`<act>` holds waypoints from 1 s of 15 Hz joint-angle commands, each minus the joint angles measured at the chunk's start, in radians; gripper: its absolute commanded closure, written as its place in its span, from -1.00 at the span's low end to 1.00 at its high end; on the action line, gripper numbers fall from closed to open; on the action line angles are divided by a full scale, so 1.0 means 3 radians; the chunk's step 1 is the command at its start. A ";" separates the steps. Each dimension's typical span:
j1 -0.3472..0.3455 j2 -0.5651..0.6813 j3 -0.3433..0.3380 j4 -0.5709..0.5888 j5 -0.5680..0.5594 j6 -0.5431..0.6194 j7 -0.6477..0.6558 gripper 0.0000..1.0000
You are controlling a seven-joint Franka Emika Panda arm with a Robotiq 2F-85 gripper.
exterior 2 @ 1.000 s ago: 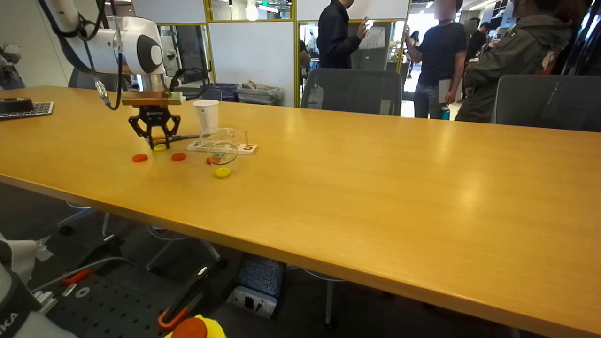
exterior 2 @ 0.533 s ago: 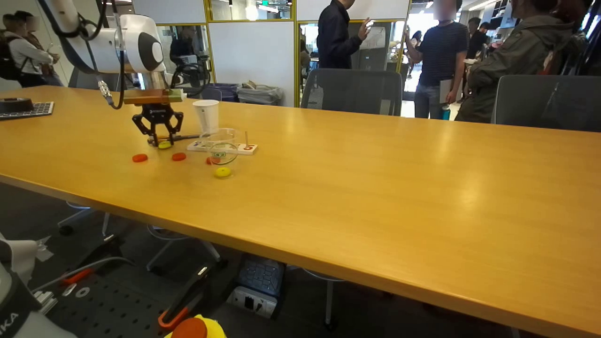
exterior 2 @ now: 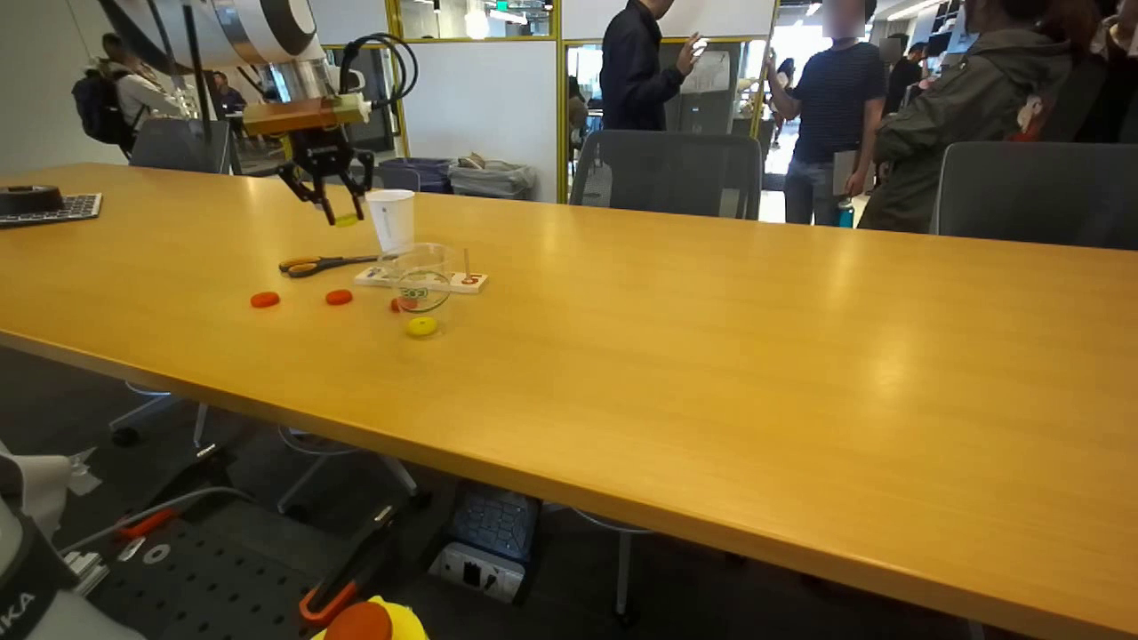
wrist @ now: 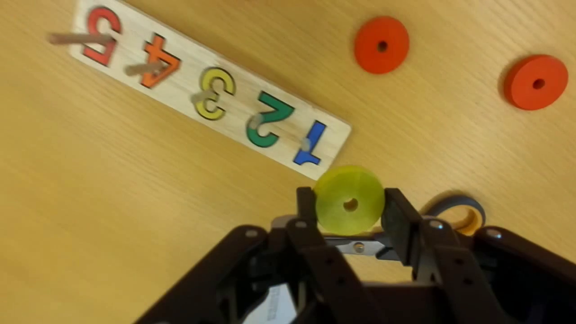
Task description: Put the yellow discs in the clear cup and the orange discs into the white cup
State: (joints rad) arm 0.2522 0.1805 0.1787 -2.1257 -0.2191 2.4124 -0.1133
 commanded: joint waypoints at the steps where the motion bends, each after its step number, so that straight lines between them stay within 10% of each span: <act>1: -0.0203 -0.0720 -0.0123 -0.0482 -0.0046 -0.0106 0.0050 0.56; 15: -0.0667 -0.1406 -0.0570 -0.1127 0.0133 -0.0343 -0.0378 0.56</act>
State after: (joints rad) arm 0.0614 -0.2071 0.0141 -2.4342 -0.1954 2.3218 -0.2000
